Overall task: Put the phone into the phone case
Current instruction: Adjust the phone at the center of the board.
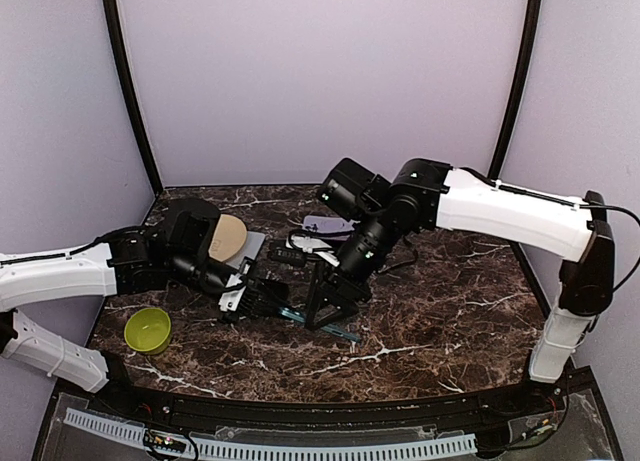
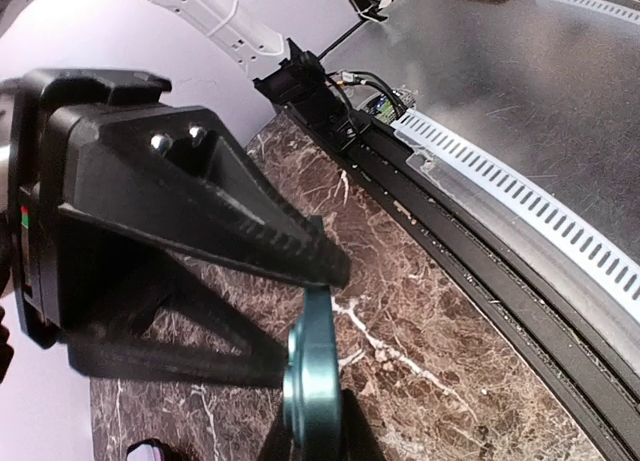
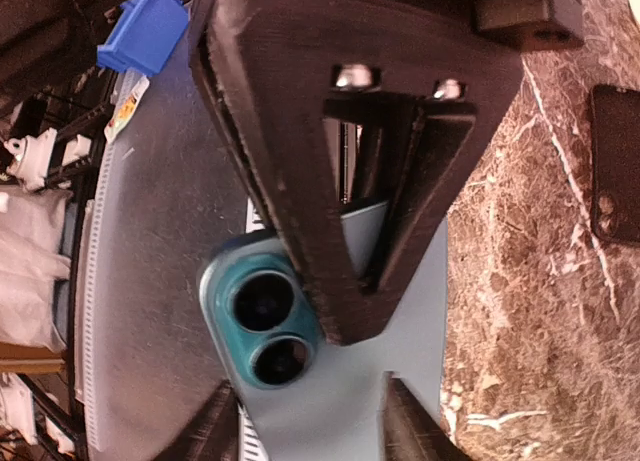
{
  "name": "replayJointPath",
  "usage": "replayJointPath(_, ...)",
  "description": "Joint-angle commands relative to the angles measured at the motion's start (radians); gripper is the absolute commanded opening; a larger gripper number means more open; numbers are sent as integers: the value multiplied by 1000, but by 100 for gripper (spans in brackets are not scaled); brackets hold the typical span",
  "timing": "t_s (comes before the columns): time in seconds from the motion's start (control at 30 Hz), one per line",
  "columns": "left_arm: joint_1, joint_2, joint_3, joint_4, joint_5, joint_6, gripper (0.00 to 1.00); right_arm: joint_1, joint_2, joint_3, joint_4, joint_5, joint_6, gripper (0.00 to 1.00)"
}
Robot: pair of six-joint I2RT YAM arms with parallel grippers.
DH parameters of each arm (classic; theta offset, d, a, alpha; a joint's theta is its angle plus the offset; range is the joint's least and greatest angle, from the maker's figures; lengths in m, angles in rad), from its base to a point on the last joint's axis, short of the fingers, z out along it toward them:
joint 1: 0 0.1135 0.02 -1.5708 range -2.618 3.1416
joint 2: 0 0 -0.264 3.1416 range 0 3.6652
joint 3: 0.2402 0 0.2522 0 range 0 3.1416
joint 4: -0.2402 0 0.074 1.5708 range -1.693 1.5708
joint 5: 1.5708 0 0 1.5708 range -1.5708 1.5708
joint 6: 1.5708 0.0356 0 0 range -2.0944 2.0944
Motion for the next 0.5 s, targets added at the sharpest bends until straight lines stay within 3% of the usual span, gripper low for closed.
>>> replayJointPath(0.0,6,-47,-19,95,-11,-61,0,9,-25,11,20,69,1,43)
replayJointPath(0.13,5,-68,-31,129,-97,-169,0,10,-83,-19,78,198,59,57)
replayJointPath(0.3,7,-38,48,95,-272,-445,0,14,-169,-159,259,352,141,55)
replayJointPath(0.47,7,-47,61,91,-197,-546,0,14,-236,-285,411,362,155,51)
